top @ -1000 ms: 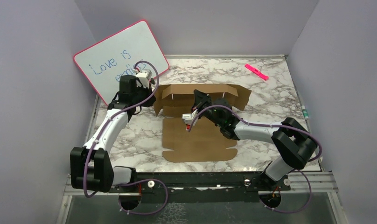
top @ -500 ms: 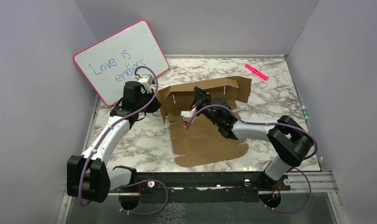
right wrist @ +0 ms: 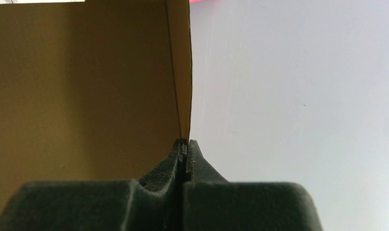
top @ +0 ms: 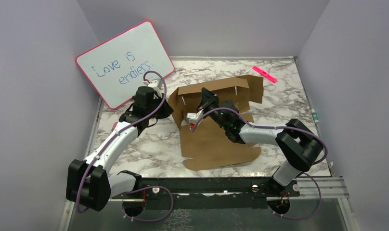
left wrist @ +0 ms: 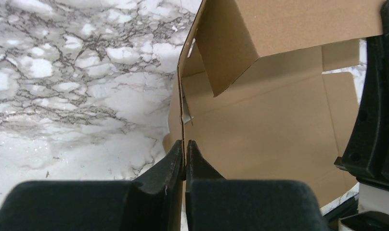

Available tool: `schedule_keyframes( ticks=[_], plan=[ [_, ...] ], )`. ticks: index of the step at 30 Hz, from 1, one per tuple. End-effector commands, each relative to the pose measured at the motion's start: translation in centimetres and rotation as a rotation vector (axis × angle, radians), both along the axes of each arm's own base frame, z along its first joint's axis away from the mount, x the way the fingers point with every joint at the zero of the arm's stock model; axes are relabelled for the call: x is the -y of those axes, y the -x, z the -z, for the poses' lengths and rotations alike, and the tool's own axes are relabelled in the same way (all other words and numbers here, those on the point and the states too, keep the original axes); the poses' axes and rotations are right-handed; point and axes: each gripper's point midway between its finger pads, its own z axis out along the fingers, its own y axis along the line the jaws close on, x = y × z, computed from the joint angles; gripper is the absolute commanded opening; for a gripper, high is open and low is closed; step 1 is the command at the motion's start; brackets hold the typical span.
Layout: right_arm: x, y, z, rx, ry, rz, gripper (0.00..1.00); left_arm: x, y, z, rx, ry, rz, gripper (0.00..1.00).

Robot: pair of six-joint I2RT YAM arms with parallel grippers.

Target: Fold the paper box

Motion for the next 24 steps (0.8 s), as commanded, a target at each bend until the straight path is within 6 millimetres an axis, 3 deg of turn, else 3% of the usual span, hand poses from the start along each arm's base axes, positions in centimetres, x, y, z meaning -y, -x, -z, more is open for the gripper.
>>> schedule_keyframes(
  ticks=[1,13,18,24],
  plan=[
    [-0.4,0.6,-0.3,0.037,-0.025,-0.023,0.01,0.7,-2.2,-4.5,0.136,0.027,0.000,0.05],
    [-0.5,2.1,0.6,0.039,-0.029,-0.069,0.01,3.7,-2.3,-3.4,0.152,0.021,0.031,0.04],
    [-0.1,2.6,1.0,0.071,-0.018,-0.064,0.01,5.2,-1.4,-1.7,0.136,0.004,0.022,0.06],
    [0.3,3.2,1.9,0.082,0.008,-0.051,0.01,5.0,-0.3,-0.2,0.147,-0.020,-0.014,0.09]
  ],
)
